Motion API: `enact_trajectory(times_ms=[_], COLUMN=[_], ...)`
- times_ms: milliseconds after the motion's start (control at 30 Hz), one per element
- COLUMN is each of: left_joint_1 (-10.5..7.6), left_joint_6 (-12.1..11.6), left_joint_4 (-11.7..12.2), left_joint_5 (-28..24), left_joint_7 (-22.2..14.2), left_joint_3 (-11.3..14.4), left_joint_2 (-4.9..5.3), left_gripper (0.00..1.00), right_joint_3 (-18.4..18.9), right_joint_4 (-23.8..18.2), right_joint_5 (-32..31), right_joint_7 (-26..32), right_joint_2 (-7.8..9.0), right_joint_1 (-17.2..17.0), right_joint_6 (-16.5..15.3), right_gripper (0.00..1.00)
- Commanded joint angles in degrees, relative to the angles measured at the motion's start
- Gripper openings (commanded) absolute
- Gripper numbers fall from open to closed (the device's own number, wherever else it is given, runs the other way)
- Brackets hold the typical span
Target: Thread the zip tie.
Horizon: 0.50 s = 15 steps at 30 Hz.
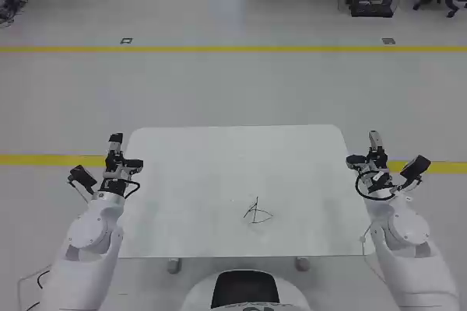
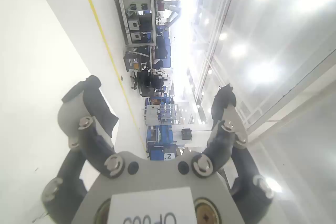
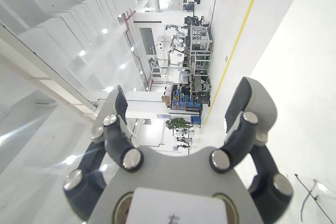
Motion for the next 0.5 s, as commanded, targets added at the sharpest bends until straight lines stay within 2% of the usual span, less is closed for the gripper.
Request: enact_trajectory(times_ms=[0,100,167,200,233,467], left_joint_1=[0.0,0.0,0.0,0.0,0.0,0.0], left_joint_6=[0.0,0.0,0.0,0.0,0.0,0.0], left_joint_4=[0.0,0.0,0.0,0.0,0.0,0.0], left_joint_5=[0.0,0.0,0.0,0.0,0.0,0.0], left_joint_7=[0.0,0.0,0.0,0.0,0.0,0.0], left_joint_3=[0.0,0.0,0.0,0.0,0.0,0.0], left_joint_2=[0.0,0.0,0.0,0.0,0.0,0.0], left_gripper=[1.0,1.0,1.0,1.0,1.0,1.0], right_joint_3=[-0.78,-2.05,-3.6,-4.29,-5.03,-5.03], right_joint_4=[0.3,0.48,0.9,1.05,1.09,1.09], right_joint_5=[-1.91,-5.35,-9.42,-10.44,-11.02,-11.02], right_joint_7=[2.47,8.06,14.78,17.29,20.53,20.53], right_joint_2=[0.03,0.27,0.63,0.72,0.81,0.81], right_joint_1=[1.44,2.94,4.54,5.08,5.42,5.42], right_joint_6=[0.55,0.65,1.09,0.81,-1.19,-1.19], right_gripper=[1.0,1.0,1.0,1.0,1.0,1.0])
